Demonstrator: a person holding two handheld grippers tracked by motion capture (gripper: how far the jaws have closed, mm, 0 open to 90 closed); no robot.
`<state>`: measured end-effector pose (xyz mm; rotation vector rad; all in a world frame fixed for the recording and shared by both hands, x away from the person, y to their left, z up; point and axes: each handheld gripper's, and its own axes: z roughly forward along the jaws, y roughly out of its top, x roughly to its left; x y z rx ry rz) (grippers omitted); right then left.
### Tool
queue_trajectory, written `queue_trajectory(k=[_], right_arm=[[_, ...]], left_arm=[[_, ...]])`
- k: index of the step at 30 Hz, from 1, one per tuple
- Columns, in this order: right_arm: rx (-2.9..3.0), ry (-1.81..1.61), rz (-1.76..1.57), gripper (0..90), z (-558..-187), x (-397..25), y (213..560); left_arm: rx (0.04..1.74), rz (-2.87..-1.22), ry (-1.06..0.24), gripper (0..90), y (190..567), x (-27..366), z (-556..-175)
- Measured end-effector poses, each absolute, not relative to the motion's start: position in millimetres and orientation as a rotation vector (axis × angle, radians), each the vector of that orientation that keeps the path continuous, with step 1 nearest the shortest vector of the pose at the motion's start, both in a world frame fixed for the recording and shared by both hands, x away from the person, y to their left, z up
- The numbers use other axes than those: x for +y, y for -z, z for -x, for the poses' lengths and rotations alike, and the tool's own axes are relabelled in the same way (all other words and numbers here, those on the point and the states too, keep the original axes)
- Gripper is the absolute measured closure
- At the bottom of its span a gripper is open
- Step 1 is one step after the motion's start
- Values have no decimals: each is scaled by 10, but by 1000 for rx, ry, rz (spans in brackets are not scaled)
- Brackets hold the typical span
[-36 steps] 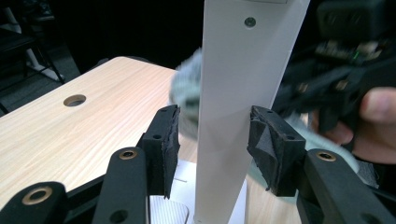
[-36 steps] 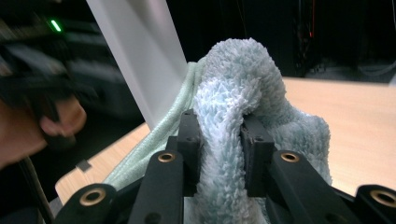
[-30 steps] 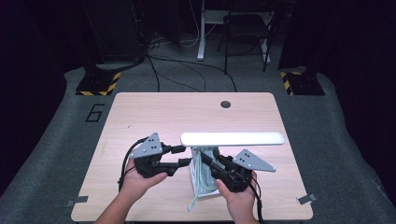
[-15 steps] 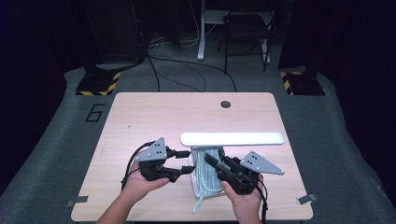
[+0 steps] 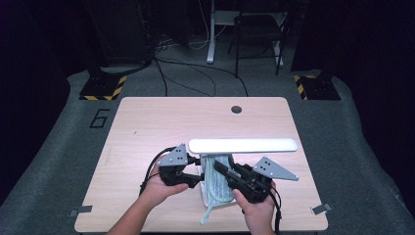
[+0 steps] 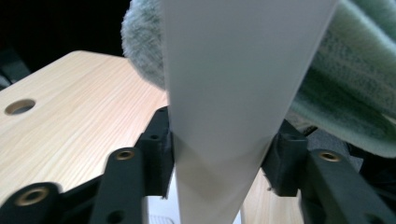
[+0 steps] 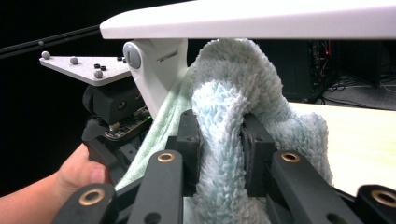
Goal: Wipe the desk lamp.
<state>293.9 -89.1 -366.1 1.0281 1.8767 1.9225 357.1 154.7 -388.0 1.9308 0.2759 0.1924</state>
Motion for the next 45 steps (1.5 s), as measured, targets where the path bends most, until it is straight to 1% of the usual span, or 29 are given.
queue_trajectory(k=[12,18,27,40,45], right_arm=[[1832,-1962,-992,742,-2934,-893,3586],[1790,-1975,-981,753,-2933,-902,3569],[1715,-1939,-1010,758,-2954,-1068,3598],[1606,-1911,-1172,758,-3079,-1540,3666],[1633,-1890,-1133,758,-3012,-1481,3628]], left_arm=[[388,-1902,-268,527,3900,1469,-3431],[413,-1902,-281,527,3897,1460,-3415],[442,-1894,-298,527,3901,1437,-3385],[448,-1900,-309,527,3897,1425,-3380],[453,-1901,-312,527,3896,1432,-3376]])
